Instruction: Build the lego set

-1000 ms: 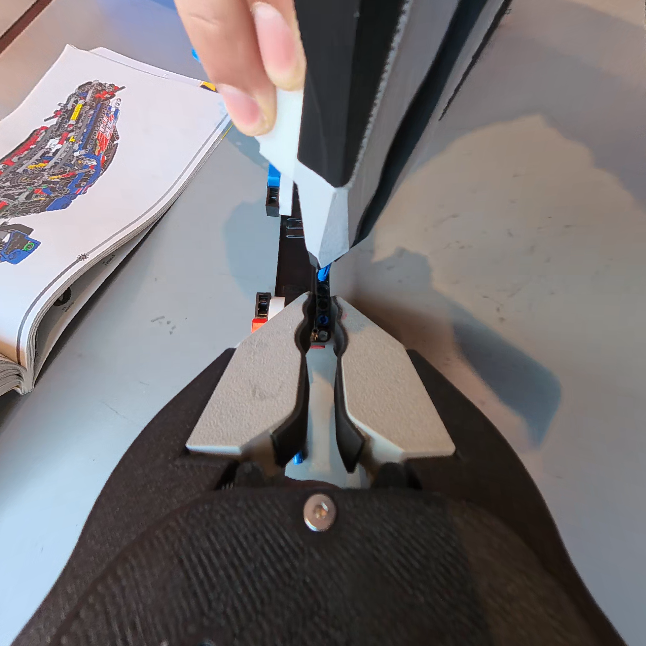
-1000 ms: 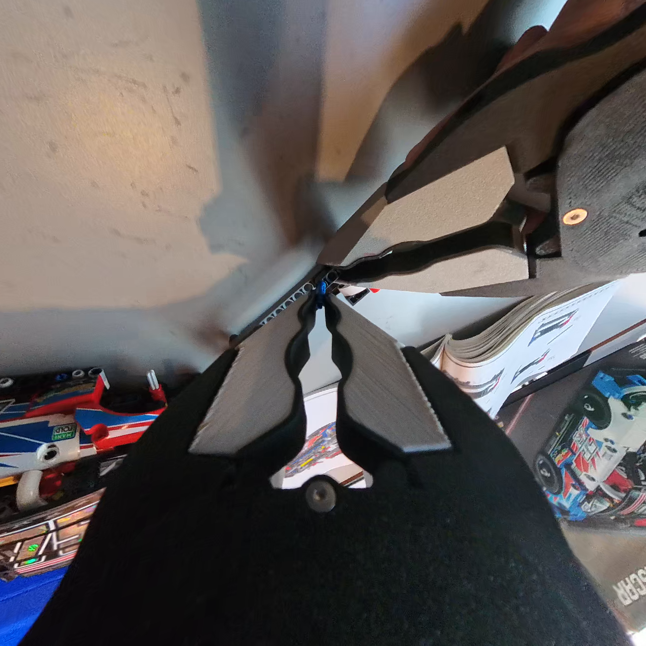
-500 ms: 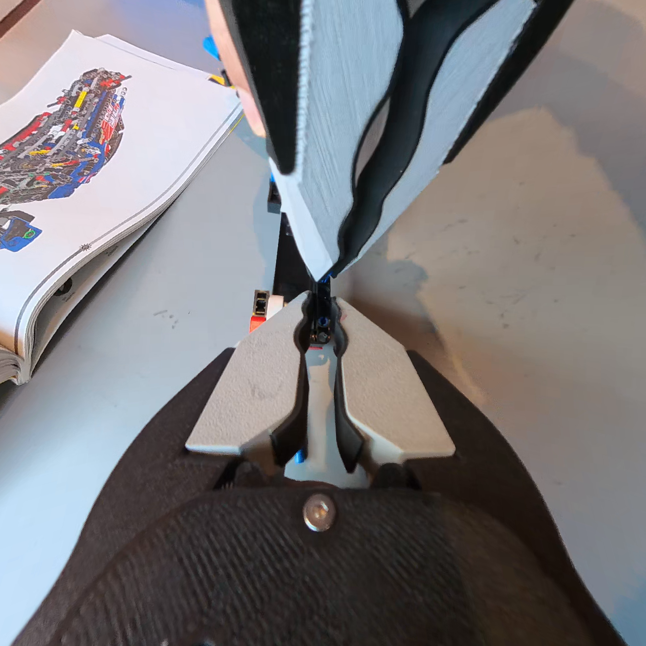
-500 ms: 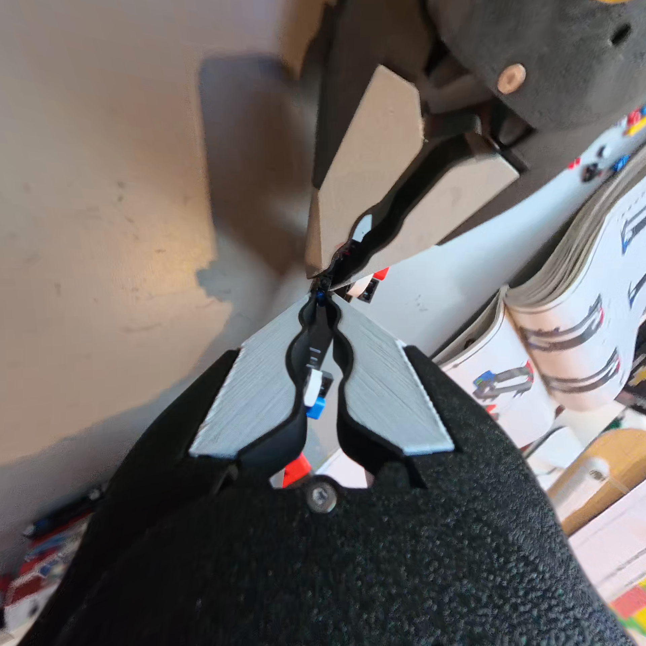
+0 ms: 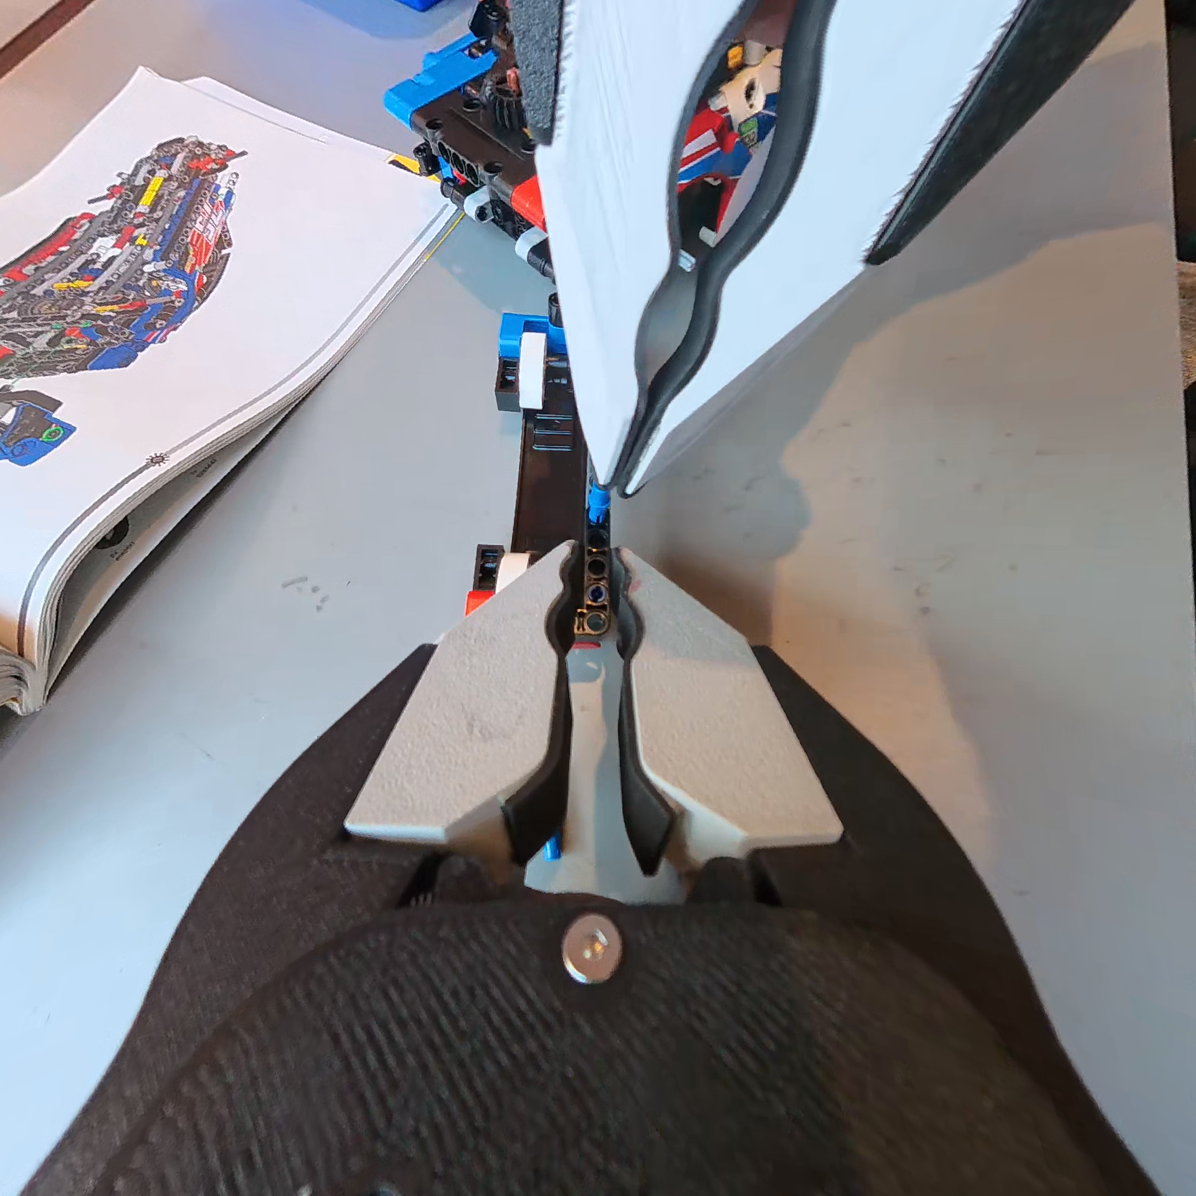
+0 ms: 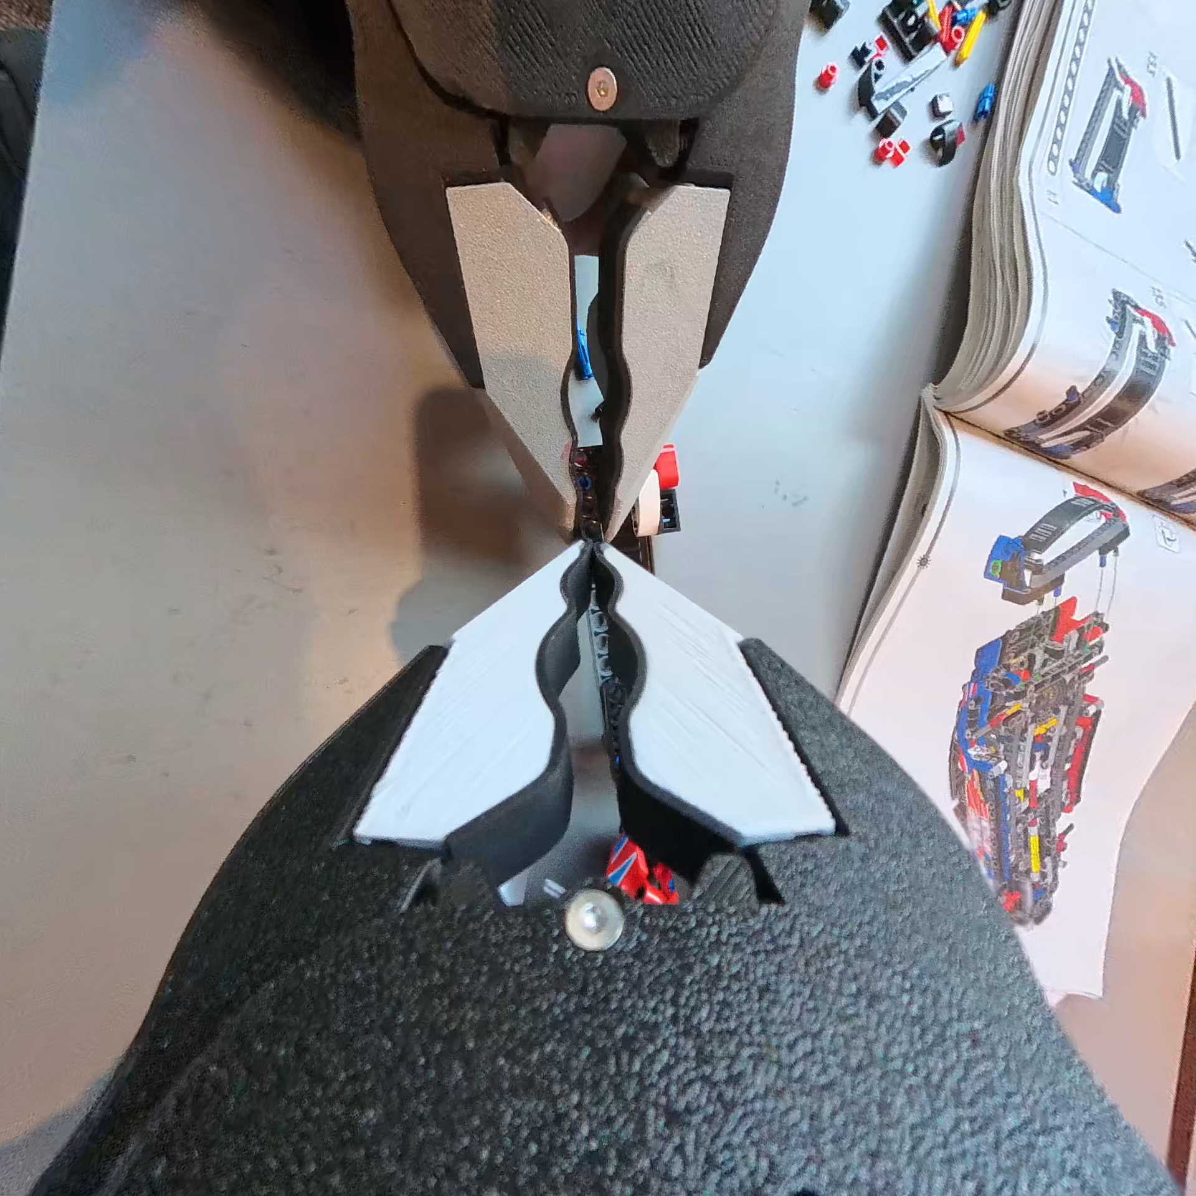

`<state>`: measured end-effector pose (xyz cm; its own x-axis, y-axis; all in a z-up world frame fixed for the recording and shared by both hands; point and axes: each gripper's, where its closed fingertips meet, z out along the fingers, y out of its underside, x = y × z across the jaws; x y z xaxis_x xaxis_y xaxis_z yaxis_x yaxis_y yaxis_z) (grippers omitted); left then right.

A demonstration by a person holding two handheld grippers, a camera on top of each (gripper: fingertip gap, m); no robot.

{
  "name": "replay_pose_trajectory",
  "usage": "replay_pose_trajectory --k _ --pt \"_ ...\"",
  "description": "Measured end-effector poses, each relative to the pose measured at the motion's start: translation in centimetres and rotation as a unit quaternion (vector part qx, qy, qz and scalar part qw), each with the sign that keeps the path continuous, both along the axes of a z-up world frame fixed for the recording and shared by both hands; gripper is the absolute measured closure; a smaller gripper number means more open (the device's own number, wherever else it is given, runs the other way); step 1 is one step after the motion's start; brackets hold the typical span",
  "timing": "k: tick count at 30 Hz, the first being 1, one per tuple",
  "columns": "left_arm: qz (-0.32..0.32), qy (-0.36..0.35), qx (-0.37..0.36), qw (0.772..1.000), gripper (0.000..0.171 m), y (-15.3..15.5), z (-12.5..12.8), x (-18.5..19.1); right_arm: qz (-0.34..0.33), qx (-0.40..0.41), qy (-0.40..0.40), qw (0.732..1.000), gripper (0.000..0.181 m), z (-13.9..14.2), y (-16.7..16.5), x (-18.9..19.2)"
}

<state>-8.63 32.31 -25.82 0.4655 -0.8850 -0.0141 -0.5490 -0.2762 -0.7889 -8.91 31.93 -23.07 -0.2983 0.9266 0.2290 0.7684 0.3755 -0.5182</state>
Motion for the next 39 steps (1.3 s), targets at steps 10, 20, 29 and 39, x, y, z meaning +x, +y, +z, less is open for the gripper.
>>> replay_pose_trajectory --k 10,20,29,39 --pt "-0.001 0.000 0.001 1.000 0.166 0.0 0.0 0.0 -0.010 -0.003 -0.027 1.000 0.180 0.0 0.6 0.3" --pt "-0.004 0.005 0.006 1.000 0.166 0.0 0.0 0.0 0.015 0.004 -0.051 0.999 0.181 0.0 0.3 0.1" --pt "-0.010 -0.038 -0.044 0.998 0.166 -0.4 0.5 -0.1 0.010 0.095 0.001 0.995 0.131 0.6 1.1 -0.1" --pt "-0.041 -0.188 -0.244 0.951 0.167 -1.5 2.4 -0.2 0.062 0.304 0.050 0.949 0.148 -0.1 0.5 -0.6"
